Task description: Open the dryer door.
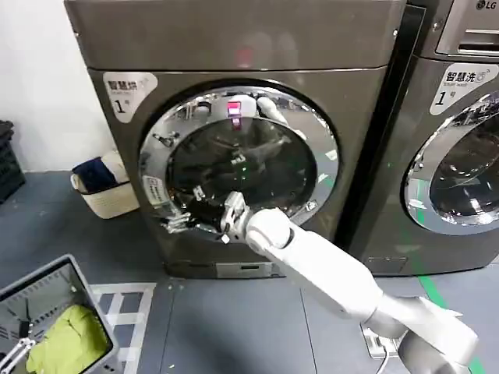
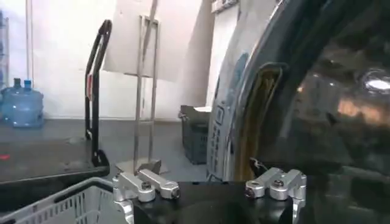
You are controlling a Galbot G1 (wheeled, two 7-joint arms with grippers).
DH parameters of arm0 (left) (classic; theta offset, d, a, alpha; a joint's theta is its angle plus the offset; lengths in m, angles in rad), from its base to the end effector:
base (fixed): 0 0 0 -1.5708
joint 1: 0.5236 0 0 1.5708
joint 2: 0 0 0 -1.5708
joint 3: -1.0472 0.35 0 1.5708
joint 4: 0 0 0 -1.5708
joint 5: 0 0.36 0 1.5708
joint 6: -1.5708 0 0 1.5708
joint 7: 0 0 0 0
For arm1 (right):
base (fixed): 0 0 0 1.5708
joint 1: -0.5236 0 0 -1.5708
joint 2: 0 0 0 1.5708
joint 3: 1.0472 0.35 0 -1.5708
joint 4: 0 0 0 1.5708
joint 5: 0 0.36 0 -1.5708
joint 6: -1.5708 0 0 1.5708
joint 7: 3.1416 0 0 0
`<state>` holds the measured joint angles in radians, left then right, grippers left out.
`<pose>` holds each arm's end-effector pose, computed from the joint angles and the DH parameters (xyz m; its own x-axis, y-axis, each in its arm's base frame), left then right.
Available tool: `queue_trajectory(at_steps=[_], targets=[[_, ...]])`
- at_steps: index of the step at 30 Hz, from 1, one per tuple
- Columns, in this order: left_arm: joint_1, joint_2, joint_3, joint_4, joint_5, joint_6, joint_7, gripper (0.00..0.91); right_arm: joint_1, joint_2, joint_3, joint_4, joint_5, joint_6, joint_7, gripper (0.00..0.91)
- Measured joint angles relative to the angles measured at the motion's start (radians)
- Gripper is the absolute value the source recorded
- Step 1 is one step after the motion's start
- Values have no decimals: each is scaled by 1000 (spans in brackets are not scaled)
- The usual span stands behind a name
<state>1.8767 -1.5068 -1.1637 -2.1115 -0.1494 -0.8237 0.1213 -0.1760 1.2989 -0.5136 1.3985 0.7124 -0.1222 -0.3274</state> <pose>0.0546 0.1945 -0.2856 -0.8385 -0.0465 -0.5429 -0.3125 0.8572 0.4092 0.4823 0.1836 -0.1702 -0.3638 -0.9308 0.0354 -0.9246 0.3563 -0.1345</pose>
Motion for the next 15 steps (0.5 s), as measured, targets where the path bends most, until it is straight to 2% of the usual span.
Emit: queue_trajectory(at_steps=[15], targets=[[0, 11, 24, -5, 41, 0, 0, 907, 8, -52, -40, 72, 47, -2, -56, 907]])
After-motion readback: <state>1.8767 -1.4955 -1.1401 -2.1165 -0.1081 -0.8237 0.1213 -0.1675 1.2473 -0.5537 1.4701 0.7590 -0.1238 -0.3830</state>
